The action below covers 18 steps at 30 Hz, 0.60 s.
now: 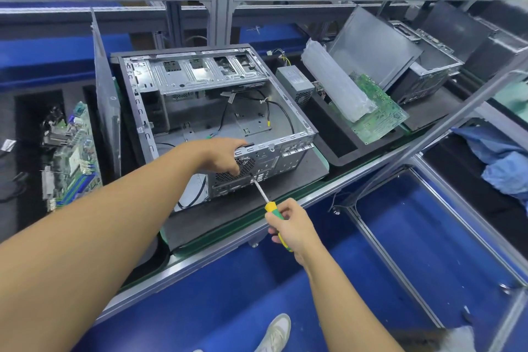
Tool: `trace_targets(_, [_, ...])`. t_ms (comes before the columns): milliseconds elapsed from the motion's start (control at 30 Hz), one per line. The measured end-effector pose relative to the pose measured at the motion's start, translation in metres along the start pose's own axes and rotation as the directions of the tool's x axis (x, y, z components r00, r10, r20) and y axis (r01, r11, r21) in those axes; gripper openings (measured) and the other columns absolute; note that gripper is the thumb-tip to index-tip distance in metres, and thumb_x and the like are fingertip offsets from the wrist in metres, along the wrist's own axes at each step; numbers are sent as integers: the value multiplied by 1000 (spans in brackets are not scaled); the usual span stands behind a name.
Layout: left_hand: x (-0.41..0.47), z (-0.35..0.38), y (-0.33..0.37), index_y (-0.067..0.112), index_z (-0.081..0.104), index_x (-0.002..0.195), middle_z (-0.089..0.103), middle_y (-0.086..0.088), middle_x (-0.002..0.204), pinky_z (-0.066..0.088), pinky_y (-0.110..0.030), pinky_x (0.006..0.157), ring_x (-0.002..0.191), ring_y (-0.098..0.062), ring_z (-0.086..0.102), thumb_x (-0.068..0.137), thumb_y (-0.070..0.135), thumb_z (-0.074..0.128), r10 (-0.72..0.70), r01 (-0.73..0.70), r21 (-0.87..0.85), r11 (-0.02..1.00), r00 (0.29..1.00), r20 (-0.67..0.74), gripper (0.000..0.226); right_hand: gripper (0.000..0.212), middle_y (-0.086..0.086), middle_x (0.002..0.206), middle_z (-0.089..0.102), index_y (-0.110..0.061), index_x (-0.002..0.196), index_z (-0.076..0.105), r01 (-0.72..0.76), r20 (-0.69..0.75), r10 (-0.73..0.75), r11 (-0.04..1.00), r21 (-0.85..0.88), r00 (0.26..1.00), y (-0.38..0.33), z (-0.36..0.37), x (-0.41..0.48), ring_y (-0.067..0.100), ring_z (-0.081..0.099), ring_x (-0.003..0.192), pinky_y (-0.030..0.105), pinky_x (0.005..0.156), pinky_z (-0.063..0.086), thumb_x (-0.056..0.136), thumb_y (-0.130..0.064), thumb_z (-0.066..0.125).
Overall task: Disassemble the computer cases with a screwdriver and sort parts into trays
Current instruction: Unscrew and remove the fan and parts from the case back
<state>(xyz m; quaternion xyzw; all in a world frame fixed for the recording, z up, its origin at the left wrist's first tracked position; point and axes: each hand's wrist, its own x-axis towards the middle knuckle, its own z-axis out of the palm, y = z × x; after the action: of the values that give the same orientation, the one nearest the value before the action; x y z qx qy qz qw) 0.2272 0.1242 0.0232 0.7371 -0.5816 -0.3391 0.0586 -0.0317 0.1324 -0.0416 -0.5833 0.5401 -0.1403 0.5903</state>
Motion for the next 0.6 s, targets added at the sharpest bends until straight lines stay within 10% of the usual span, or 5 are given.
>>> trace_targets(267, [0, 0, 3, 28, 23, 157, 33, -3, 159, 33, -37, 113, 139, -25, 39, 84, 21, 71, 6, -6, 4, 1000, 1000, -6, 88, 35, 6, 84, 72, -8, 103, 70, -254, 178, 236, 964, 84, 955, -10, 1, 6, 16, 61, 60, 30, 59, 54, 97, -39, 57])
trace_targets(600, [-4, -2, 6, 29, 22, 157, 33, -2, 160, 32, -36, 114, 140, -23, 38, 85, 21, 70, -2, 2, 7, 1000, 1000, 0, 87, 21, 4, 91, 62, -13, 105, 52, -41, 81, 45, 998, -52, 996, -5, 2, 9, 10, 62, 61, 26, 61, 55, 94, -21, 68])
